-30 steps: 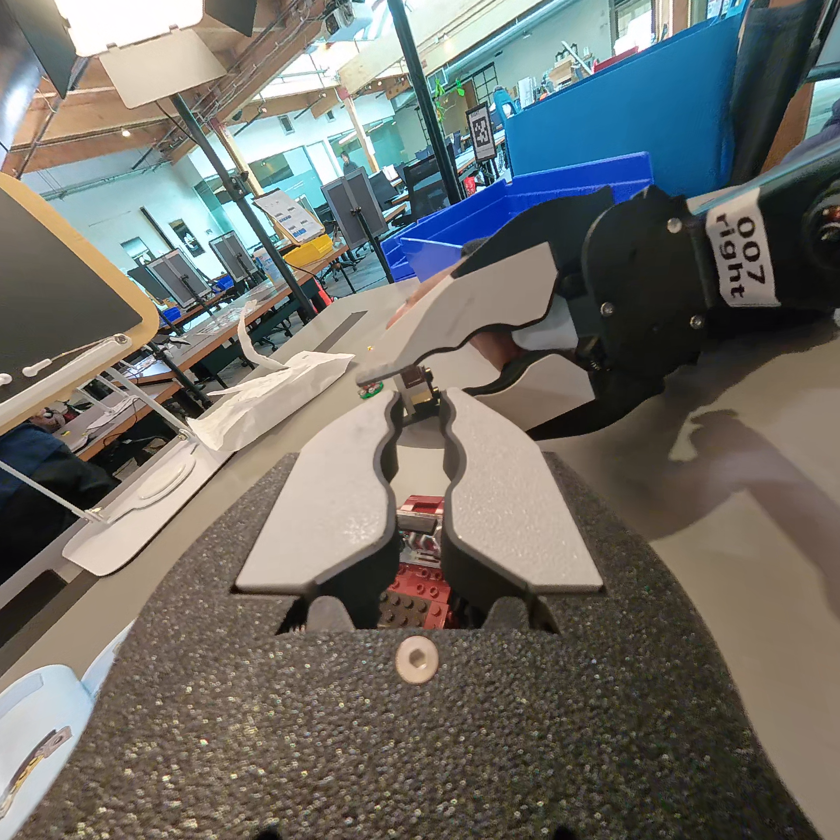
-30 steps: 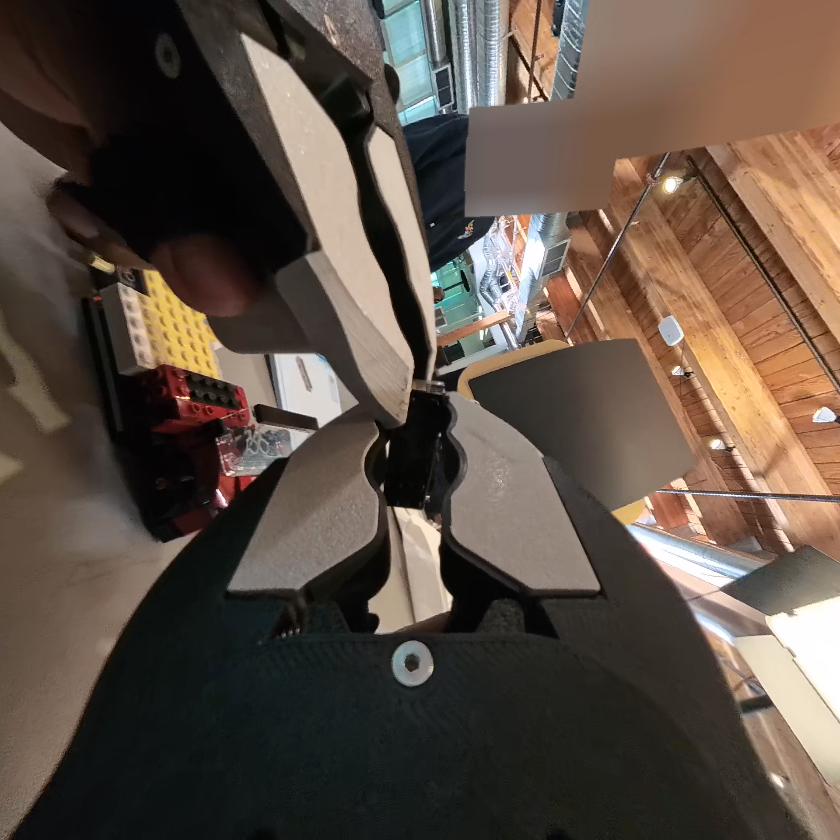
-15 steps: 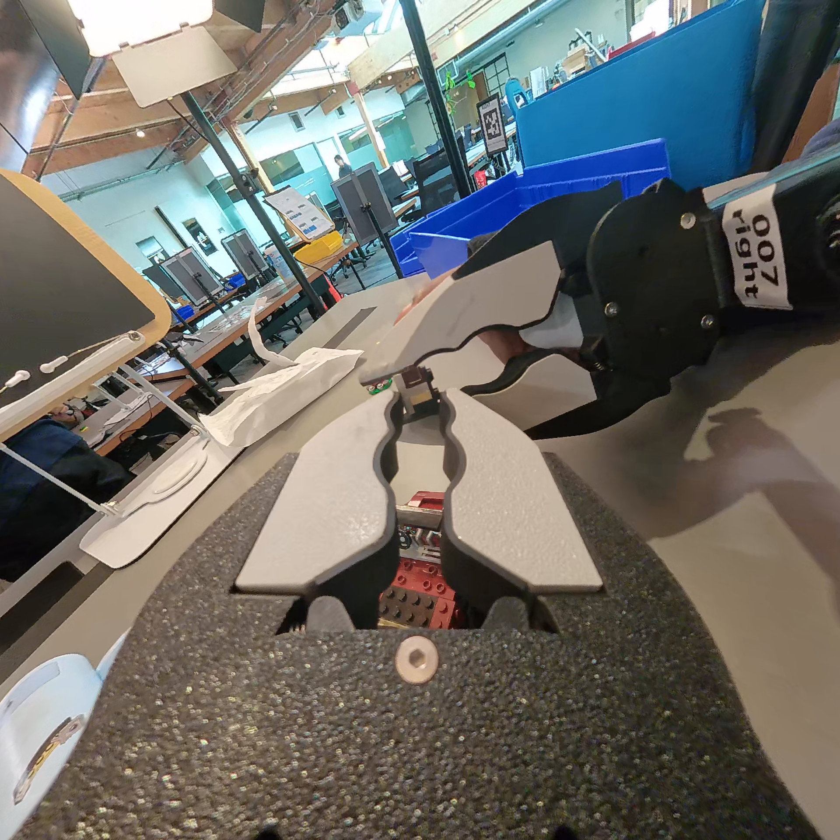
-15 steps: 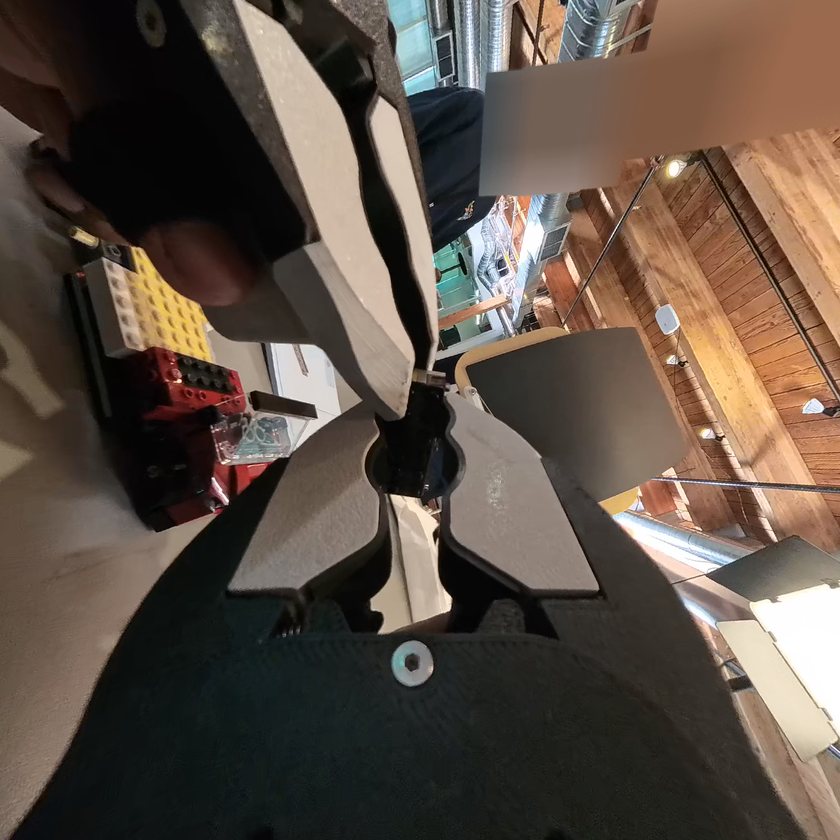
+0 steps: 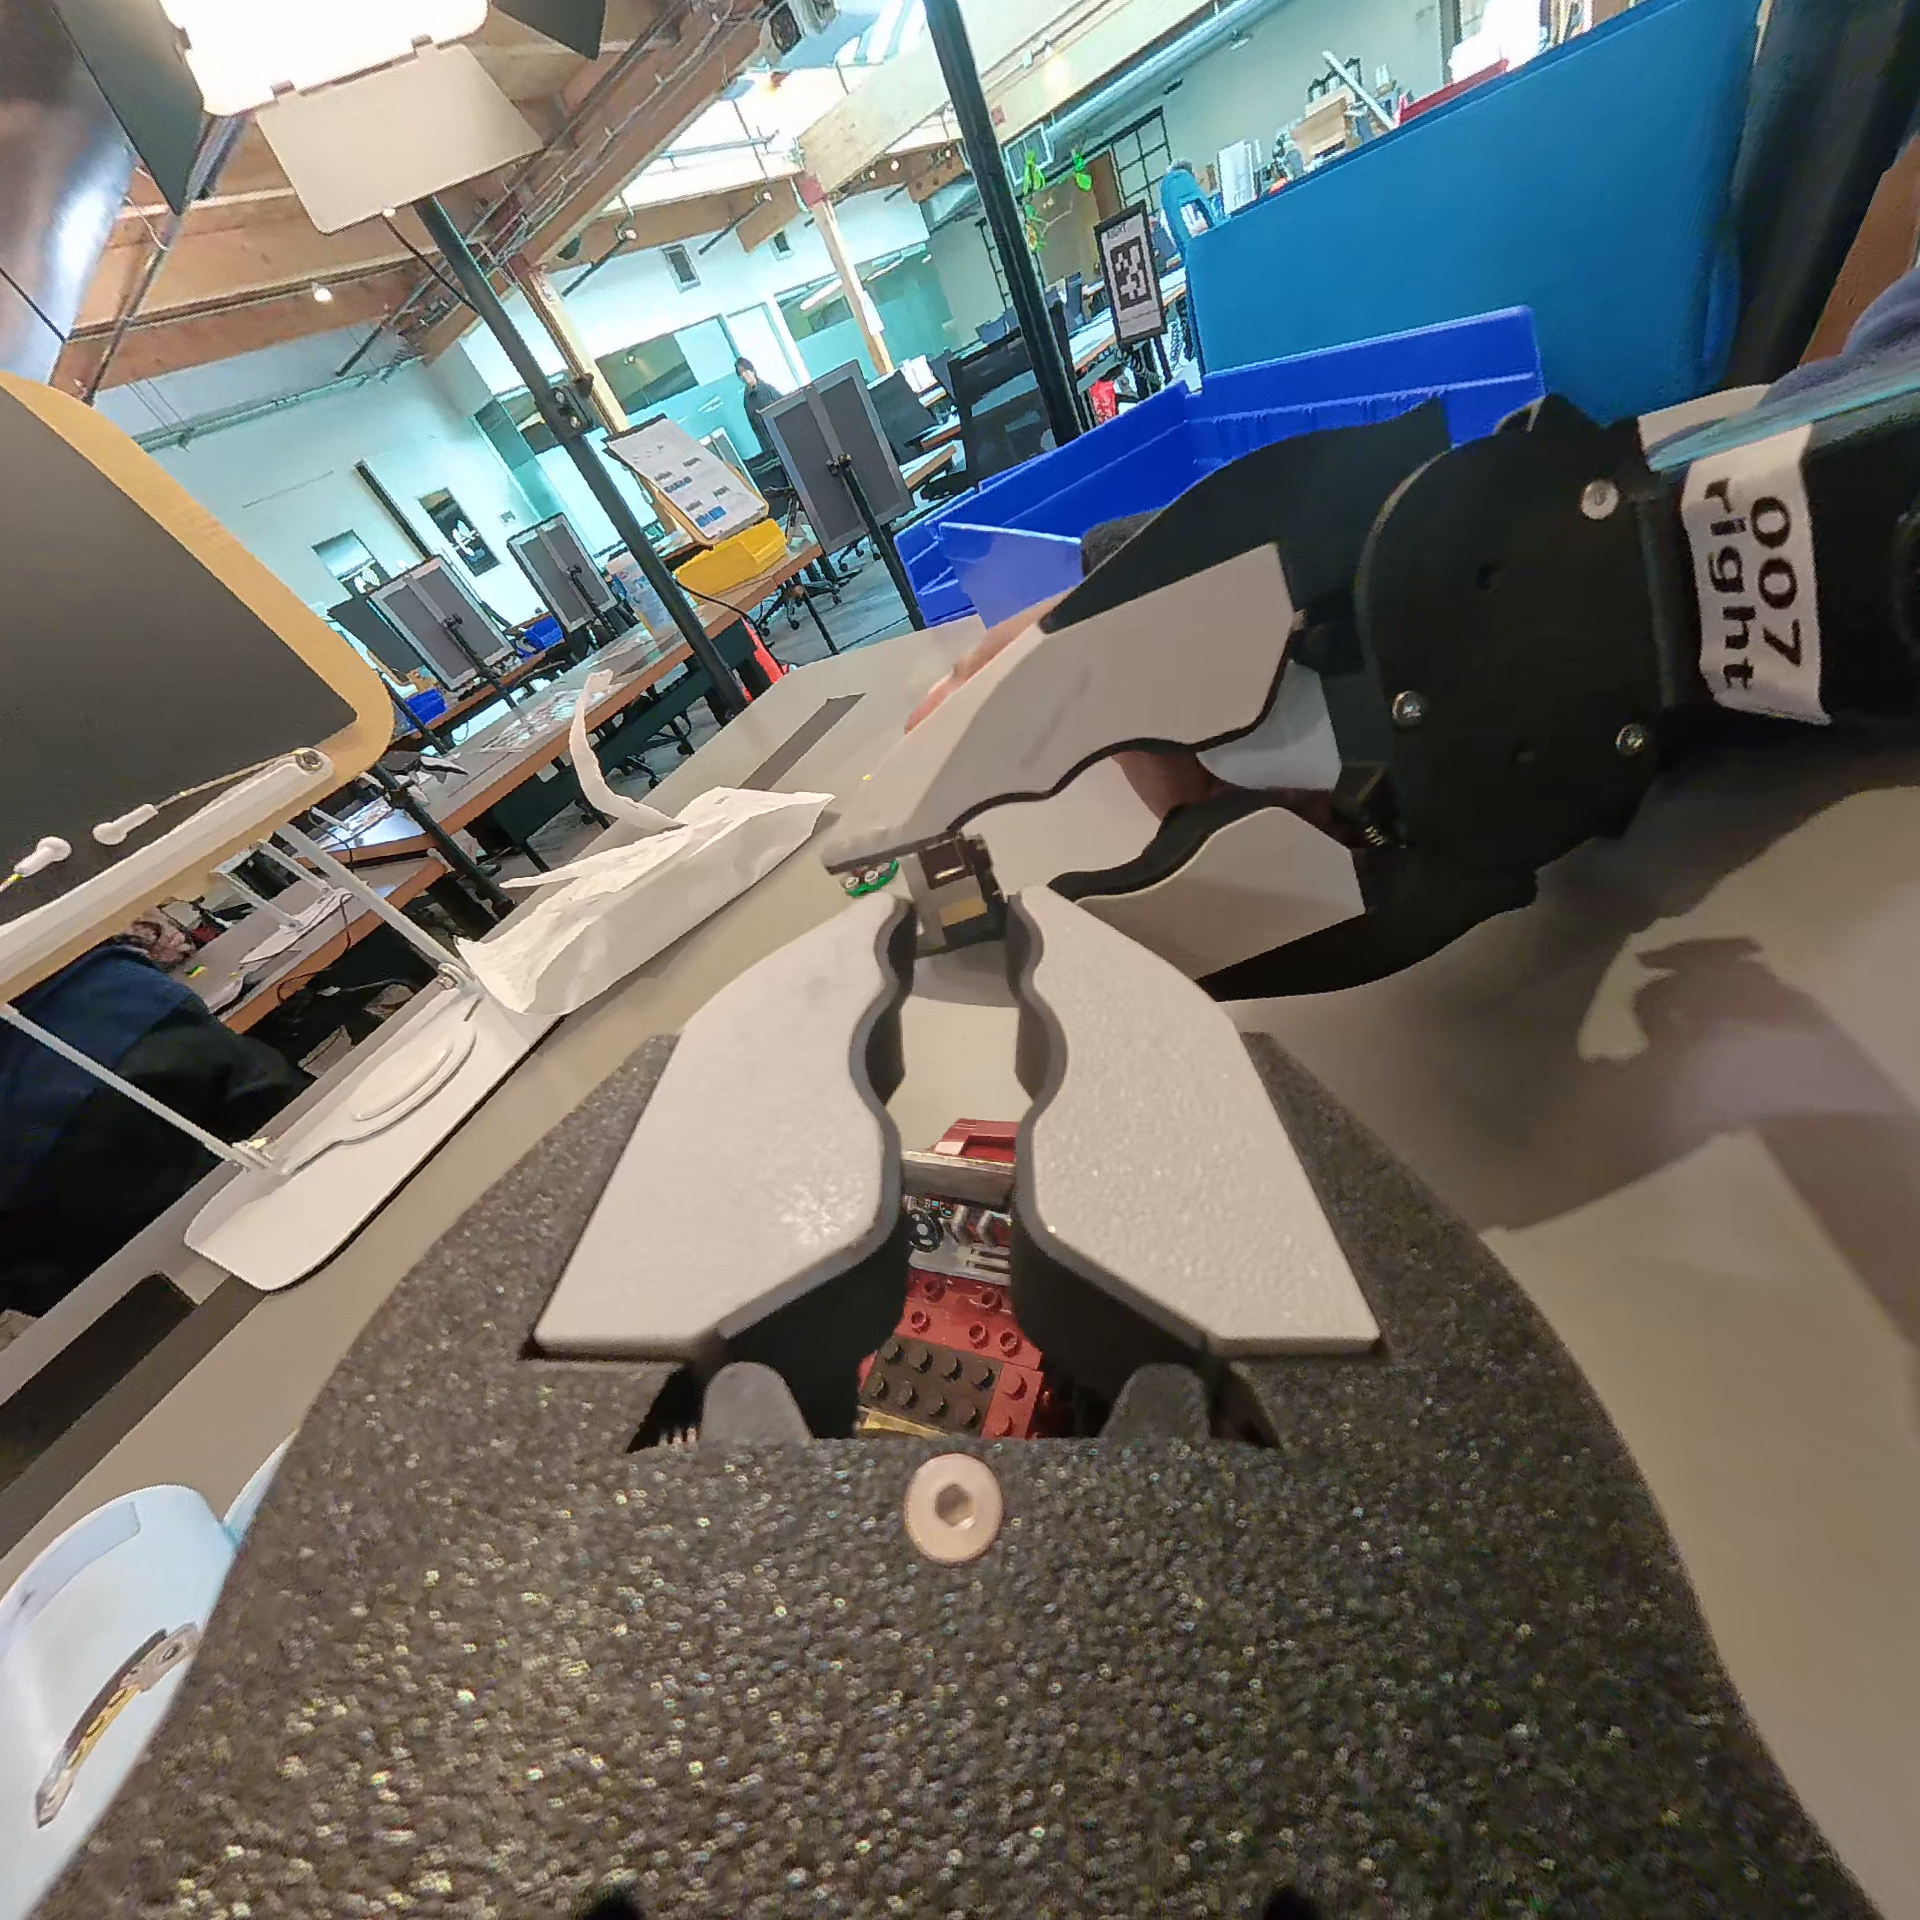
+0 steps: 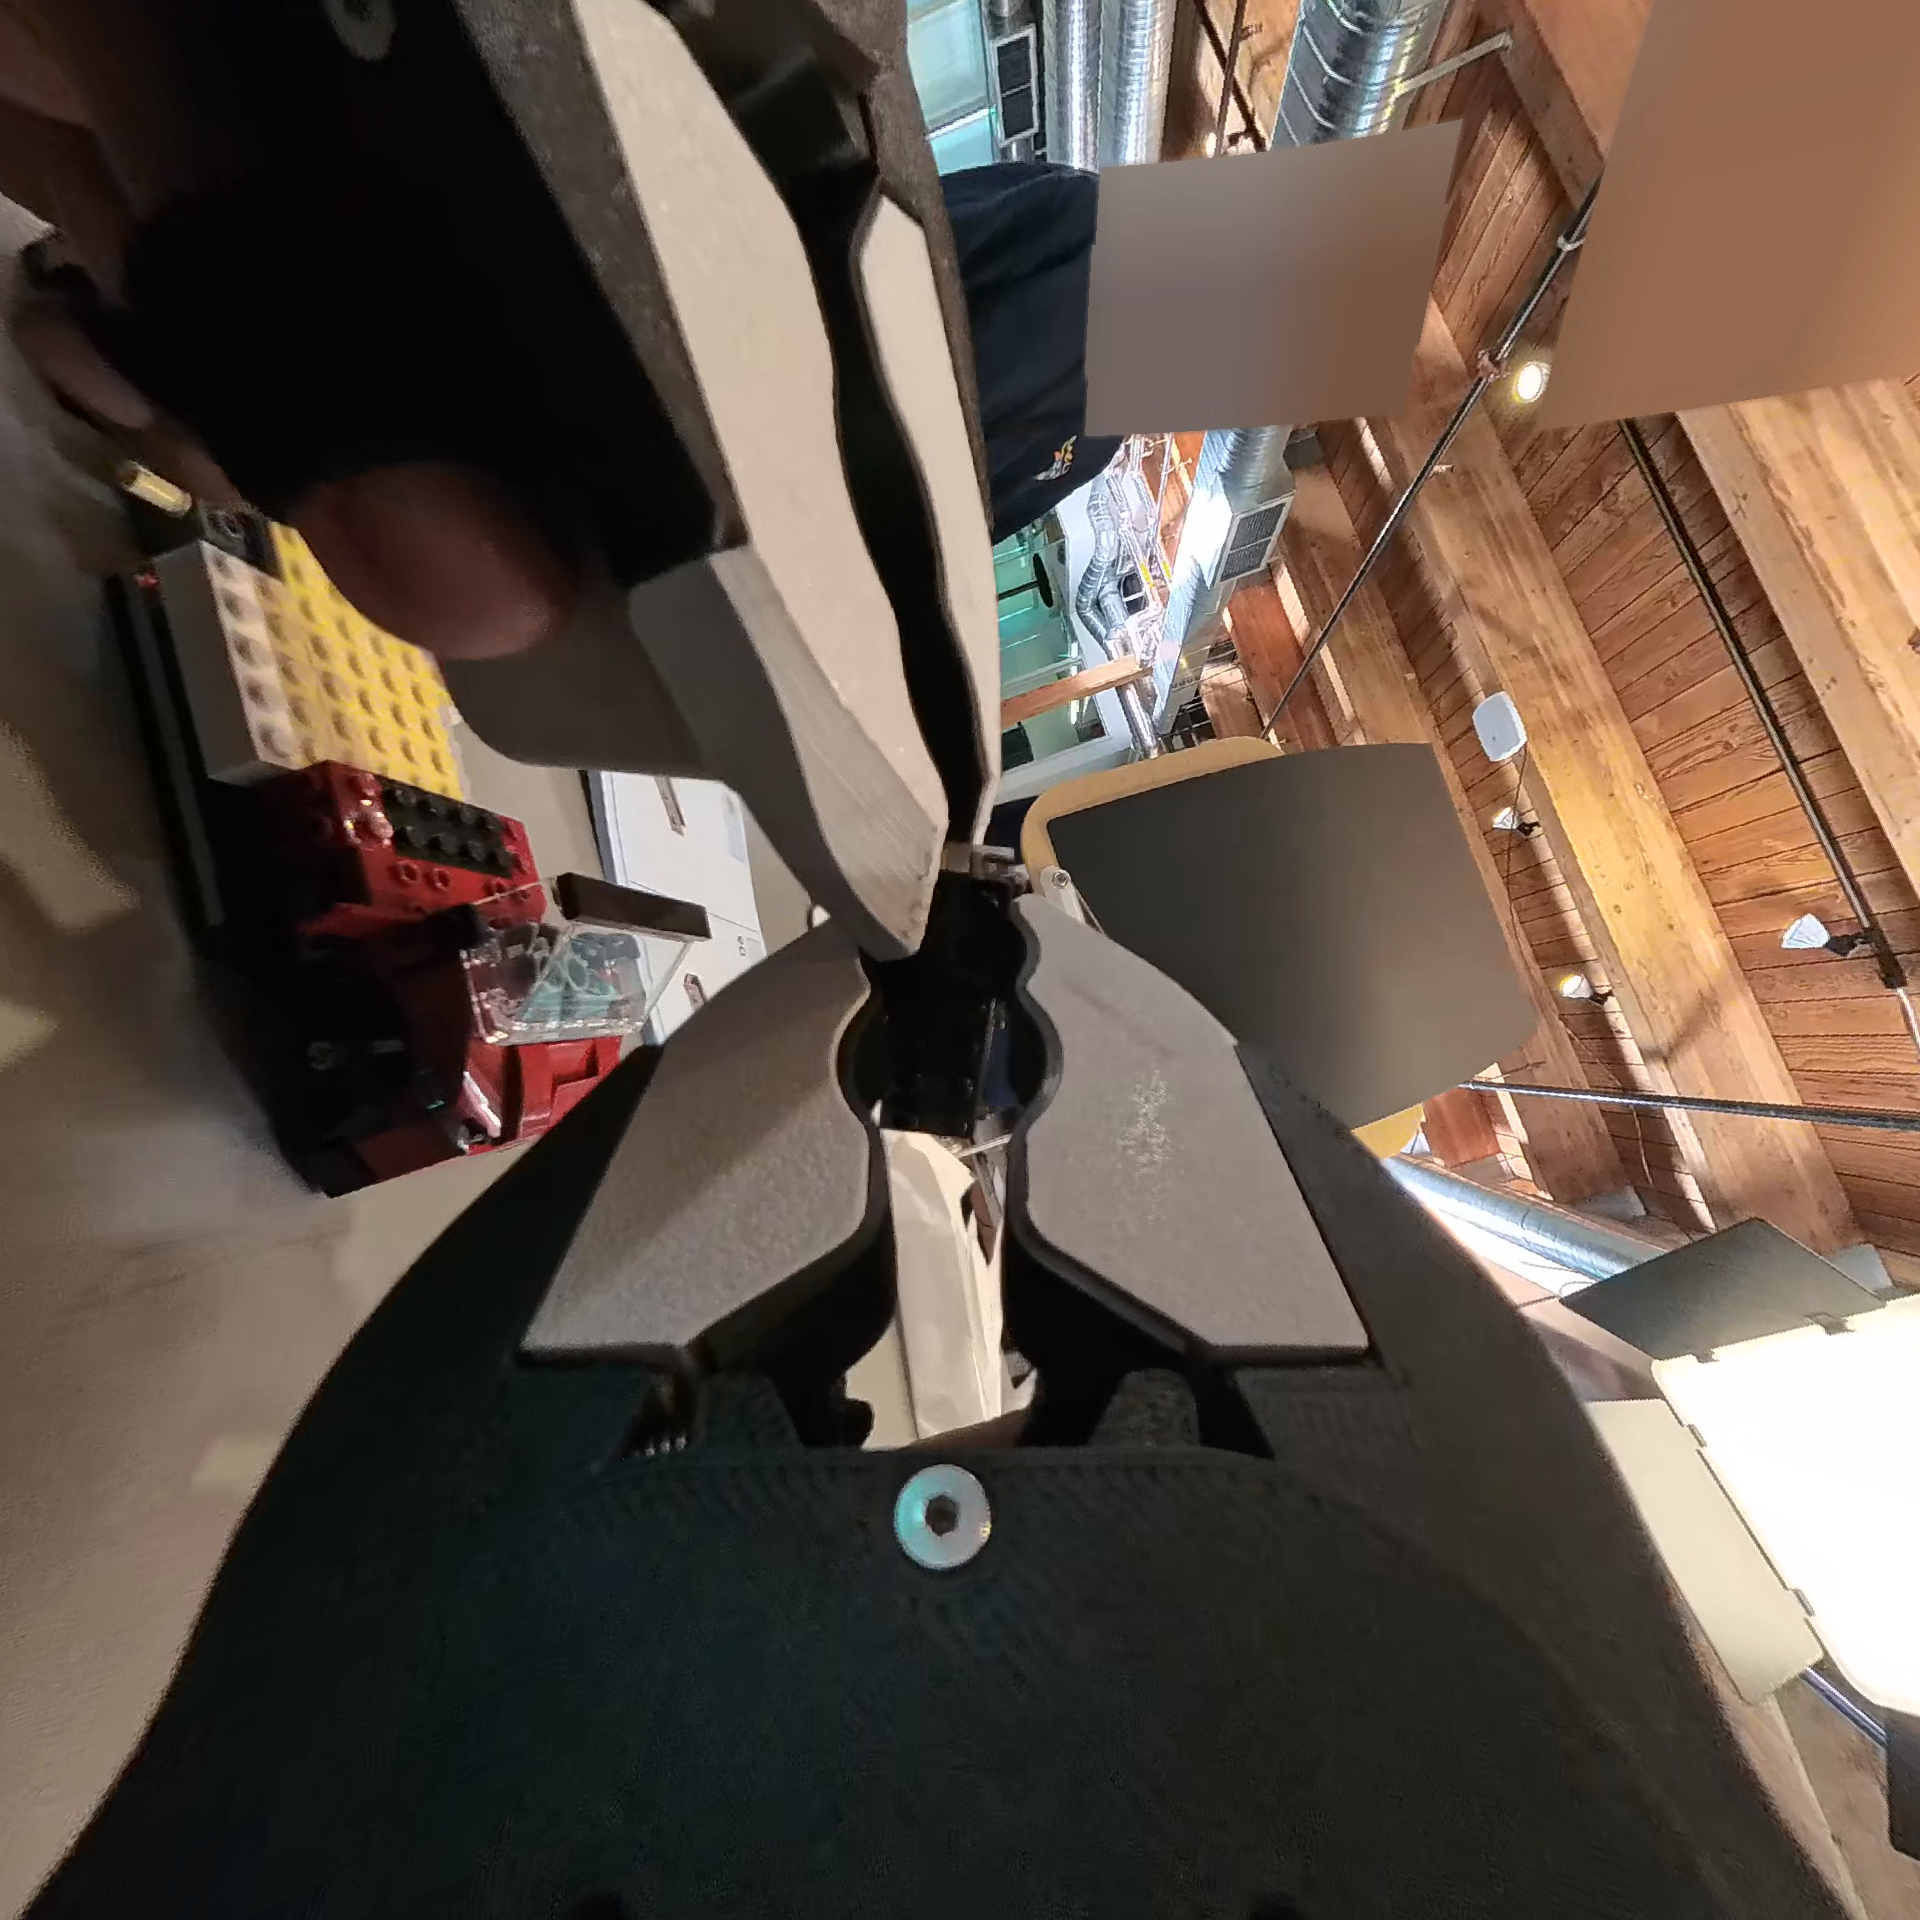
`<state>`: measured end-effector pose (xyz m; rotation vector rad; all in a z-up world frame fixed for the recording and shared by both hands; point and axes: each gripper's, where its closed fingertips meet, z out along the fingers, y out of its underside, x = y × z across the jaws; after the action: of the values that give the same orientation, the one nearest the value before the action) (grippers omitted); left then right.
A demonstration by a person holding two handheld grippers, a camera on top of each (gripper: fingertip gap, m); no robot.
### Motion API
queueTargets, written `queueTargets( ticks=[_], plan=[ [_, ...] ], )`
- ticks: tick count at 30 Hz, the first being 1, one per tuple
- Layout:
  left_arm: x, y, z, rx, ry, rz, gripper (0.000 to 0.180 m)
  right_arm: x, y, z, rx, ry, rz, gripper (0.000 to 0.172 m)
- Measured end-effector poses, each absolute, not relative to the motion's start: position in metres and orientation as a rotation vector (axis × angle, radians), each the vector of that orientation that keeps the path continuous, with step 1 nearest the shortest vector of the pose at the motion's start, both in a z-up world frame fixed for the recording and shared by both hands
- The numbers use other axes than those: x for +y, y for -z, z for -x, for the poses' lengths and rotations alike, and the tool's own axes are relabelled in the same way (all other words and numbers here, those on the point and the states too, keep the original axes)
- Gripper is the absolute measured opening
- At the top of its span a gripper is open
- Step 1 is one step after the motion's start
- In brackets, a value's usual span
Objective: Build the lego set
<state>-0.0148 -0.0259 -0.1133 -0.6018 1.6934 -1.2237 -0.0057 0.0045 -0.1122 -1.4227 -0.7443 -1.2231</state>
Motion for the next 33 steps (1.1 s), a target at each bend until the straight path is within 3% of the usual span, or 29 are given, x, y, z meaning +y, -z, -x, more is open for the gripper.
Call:
queueTargets(
  ticks=[6,18,24,33],
  plan=[
    [-0.026,0.113,0.013,1.687,1.248,0.631,0.022,0.005,0.113,0.006,-0.755,1.231,1.427,0.018],
    [-0.027,0.114,0.015,1.689,1.269,0.625,0.016,0.006,0.113,0.007,-0.757,1.234,1.416,0.018],
    [-0.02,0.109,0.013,1.644,1.273,0.638,0.016,0.001,0.104,-0.004,-0.689,1.214,1.423,0.033],
    [-0.018,0.108,0.012,1.638,1.292,0.657,0.015,-0.001,0.106,-0.012,-0.711,1.246,1.44,0.031]
  ],
)
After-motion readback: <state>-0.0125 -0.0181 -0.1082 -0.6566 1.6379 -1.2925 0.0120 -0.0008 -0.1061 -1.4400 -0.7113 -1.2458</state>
